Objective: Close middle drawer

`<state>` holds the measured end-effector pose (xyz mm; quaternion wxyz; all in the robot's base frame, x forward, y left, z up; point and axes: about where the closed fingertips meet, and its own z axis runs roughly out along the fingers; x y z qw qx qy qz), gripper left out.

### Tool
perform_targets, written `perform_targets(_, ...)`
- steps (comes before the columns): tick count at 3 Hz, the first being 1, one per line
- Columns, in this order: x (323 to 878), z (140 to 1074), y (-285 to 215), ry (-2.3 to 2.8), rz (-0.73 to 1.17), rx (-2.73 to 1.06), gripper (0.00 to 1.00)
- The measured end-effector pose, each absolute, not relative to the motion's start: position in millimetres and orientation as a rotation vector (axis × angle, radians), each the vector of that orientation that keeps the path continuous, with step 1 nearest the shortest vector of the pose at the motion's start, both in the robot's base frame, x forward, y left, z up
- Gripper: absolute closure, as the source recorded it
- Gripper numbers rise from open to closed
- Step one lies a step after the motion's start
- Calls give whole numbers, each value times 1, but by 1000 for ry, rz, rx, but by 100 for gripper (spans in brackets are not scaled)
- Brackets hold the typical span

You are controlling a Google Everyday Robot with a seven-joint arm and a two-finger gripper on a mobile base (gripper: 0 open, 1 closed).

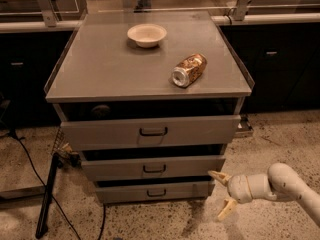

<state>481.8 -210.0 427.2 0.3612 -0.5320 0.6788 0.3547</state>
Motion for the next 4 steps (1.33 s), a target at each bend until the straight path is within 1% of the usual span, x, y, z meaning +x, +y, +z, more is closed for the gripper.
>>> perform_targets(1,486,423,-215,1667,1050,-1430,0)
perform_targets(2,488,437,-225,1626,1090,-1465,0)
perform_targets(3,488,437,-225,1627,1089,-1464,0)
perform_targets(4,488,438,-242,1686,1048,-1455,3)
